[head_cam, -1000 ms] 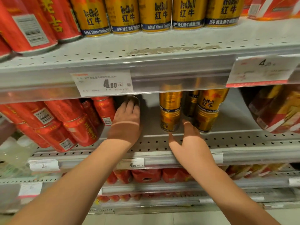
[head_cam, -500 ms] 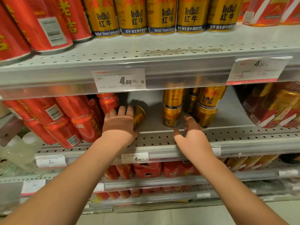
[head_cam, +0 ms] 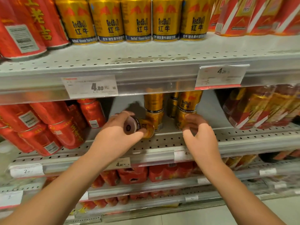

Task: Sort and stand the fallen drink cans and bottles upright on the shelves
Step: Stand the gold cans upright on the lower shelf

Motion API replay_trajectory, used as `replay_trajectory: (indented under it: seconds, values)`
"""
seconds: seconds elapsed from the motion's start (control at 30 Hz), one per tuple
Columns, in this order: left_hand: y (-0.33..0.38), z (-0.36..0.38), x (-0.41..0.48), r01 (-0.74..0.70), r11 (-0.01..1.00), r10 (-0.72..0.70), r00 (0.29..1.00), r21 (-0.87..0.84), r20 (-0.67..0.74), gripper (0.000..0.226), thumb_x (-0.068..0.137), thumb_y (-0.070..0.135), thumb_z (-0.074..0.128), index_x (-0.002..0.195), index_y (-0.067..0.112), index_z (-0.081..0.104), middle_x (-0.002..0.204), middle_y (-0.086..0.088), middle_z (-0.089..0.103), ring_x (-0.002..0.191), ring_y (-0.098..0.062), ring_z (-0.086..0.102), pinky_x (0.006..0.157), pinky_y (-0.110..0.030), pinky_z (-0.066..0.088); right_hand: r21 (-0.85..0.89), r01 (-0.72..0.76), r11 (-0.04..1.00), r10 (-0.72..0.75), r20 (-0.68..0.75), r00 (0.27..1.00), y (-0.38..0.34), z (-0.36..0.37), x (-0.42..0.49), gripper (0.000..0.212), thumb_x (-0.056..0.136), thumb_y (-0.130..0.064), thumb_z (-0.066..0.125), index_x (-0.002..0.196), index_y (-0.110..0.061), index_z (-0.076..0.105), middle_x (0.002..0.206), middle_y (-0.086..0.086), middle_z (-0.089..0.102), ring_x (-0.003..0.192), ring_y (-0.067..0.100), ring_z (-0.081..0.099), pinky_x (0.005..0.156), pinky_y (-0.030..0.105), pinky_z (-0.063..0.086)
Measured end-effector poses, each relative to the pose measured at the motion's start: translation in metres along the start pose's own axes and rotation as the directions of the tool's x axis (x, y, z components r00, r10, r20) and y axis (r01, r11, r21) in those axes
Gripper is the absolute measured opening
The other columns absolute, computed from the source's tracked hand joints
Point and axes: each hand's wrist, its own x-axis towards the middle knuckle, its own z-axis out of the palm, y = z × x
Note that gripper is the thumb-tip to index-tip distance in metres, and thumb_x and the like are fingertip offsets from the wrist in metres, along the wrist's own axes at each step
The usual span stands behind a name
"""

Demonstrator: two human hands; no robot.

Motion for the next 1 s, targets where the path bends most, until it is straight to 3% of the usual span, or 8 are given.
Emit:
replay_trajectory:
  seconds: [0.1,0.23,0.43,0.53,0.63,0.7,0.87,1.0]
  values:
    - [0.029,0.014,-0.01,-0.016,0.999,0.015,0.999,-0.041,-0.03,0.061,0.076,0.071,0.069,0.123,0.045,0.04,0.103,0.019,0.06,0.094,-0.008,0.061,0.067,-0.014,0.041,0.01,0.042,0.999,-0.043,0.041,0.998,0.015,-0.019,0.006,0.028,0.09,-0.023,0.057,0.11,-0.044,0.054,0.091,-0.004,0.067,0.072,0.01,0.064,0.07,0.035,0.058]
    - [0.077,0.042,-0.011,-0.017,0.997,0.014,0.999,-0.075,-0.047,0.062,0.073,0.075,0.066,0.119,0.047,0.034,0.095,0.025,0.058,0.091,-0.005,0.063,0.067,-0.009,0.04,-0.033,0.141,0.989,-0.133,0.186,0.973,0.033,-0.043,0.013,0.029,0.09,-0.036,0.054,0.113,-0.054,0.048,0.076,-0.009,0.059,0.052,0.006,0.053,0.044,0.016,0.04]
    - [0.148,0.09,-0.006,-0.075,0.995,0.07,0.995,-0.067,-0.074,0.057,0.077,0.07,0.072,0.119,0.044,0.044,0.1,0.022,0.064,0.093,0.002,0.063,0.071,-0.011,0.05,-0.004,0.211,0.977,-0.186,0.457,0.87,0.064,-0.079,0.026,0.066,0.085,-0.043,0.059,0.133,-0.069,0.023,0.118,-0.016,0.051,0.093,0.002,0.061,0.073,0.027,0.059]
    - [0.172,0.114,0.004,-0.068,0.995,0.06,0.992,-0.077,-0.108,0.057,0.079,0.06,0.076,0.123,0.035,0.052,0.11,0.013,0.062,0.103,-0.009,0.061,0.081,-0.023,0.05,-0.006,0.234,0.972,-0.206,0.453,0.868,0.077,-0.093,0.037,0.077,0.077,-0.056,0.065,0.141,-0.062,0.021,0.134,-0.019,0.043,0.113,0.0,0.054,0.09,0.023,0.051]
    - [0.185,0.135,0.012,-0.041,0.996,0.032,0.994,-0.08,-0.106,0.066,0.081,0.052,0.078,0.138,0.032,0.051,0.132,0.009,0.053,0.118,-0.01,0.055,0.09,-0.019,0.04,-0.045,0.245,0.968,-0.21,0.385,0.899,0.089,-0.101,0.052,0.075,0.078,-0.052,0.073,0.142,-0.042,0.035,0.13,-0.017,0.048,0.118,0.006,0.052,0.092,0.022,0.047]
    - [0.191,0.145,0.015,-0.002,0.994,-0.009,0.995,-0.105,-0.104,0.068,0.082,0.05,0.078,0.141,0.035,0.049,0.136,0.008,0.05,0.119,-0.01,0.054,0.089,-0.019,0.04,-0.039,0.24,0.97,-0.209,0.367,0.906,0.095,-0.105,0.056,0.073,0.079,-0.049,0.075,0.141,-0.043,0.036,0.127,-0.021,0.043,0.117,0.005,0.05,0.09,0.021,0.043]
    - [0.197,0.164,0.022,0.106,0.923,-0.169,0.975,-0.37,-0.143,0.057,0.081,0.05,0.08,0.129,0.038,0.051,0.125,0.012,0.055,0.105,-0.002,0.059,0.078,-0.011,0.045,0.079,-0.053,0.995,0.02,0.371,0.928,0.103,-0.107,0.06,0.091,0.07,-0.066,0.069,0.145,-0.043,0.024,0.137,-0.014,0.048,0.118,0.007,0.054,0.095,0.032,0.05]
    - [0.201,0.183,0.023,0.214,0.623,-0.398,0.915,-0.752,-0.07,0.043,0.073,0.054,0.082,0.106,0.043,0.056,0.108,0.008,0.065,0.093,0.0,0.066,0.082,-0.028,0.054,0.298,-0.331,0.896,0.17,0.458,0.873,0.107,-0.108,0.072,0.077,0.071,-0.047,0.07,0.139,-0.021,0.044,0.111,-0.008,0.071,0.109,0.016,0.068,0.091,0.038,0.055]
